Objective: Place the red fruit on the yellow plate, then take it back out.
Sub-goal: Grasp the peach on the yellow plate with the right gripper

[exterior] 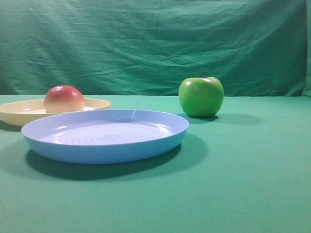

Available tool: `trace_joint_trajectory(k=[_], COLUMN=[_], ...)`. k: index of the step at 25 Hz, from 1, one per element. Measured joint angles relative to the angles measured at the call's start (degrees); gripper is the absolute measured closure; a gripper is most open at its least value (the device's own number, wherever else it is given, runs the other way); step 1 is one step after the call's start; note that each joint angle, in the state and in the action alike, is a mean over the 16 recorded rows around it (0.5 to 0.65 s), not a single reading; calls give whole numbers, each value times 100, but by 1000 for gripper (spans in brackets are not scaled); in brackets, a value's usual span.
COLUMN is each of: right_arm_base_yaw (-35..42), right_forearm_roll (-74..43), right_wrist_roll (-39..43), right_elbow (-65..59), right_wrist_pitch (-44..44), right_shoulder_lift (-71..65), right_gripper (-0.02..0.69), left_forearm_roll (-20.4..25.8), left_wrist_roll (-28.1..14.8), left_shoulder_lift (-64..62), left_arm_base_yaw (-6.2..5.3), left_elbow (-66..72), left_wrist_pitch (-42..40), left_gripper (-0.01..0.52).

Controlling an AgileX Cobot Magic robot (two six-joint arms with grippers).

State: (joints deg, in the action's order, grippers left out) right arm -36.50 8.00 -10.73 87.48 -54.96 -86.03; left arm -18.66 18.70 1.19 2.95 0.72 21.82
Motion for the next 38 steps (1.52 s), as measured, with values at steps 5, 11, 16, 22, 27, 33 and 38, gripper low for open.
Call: trace_joint_trajectory(k=[5, 11, 16, 22, 27, 33, 38], right_arm_base_yaw=[0, 0, 0, 4, 153, 810, 1649], right_forearm_roll=[176, 385, 339, -173, -795, -1322, -1415], right_wrist_roll=[19, 21, 83, 557, 1106, 1667, 1792], right_elbow=[-1481, -2802, -3404, -3718, -3799, -3904, -4254], right_wrist_pitch=[689, 1175, 1261, 1128, 996, 906, 1114], right_shoulder_lift=[1161, 2399, 3282, 4186, 4807, 5463, 6064], right_gripper=[665, 665, 665, 665, 665, 665, 665], left_forearm_roll=[0, 0, 0, 0, 0, 0, 0], left_wrist_roll=[0, 0, 0, 0, 0, 0, 0], left_shoulder_lift=[0, 0, 0, 0, 0, 0, 0], left_arm_base_yaw=[0, 0, 0, 0, 0, 0, 0], left_elbow=[0, 0, 0, 0, 0, 0, 0], left_wrist_pitch=[0, 0, 0, 0, 0, 0, 0], left_gripper=[514, 514, 514, 514, 514, 514, 514])
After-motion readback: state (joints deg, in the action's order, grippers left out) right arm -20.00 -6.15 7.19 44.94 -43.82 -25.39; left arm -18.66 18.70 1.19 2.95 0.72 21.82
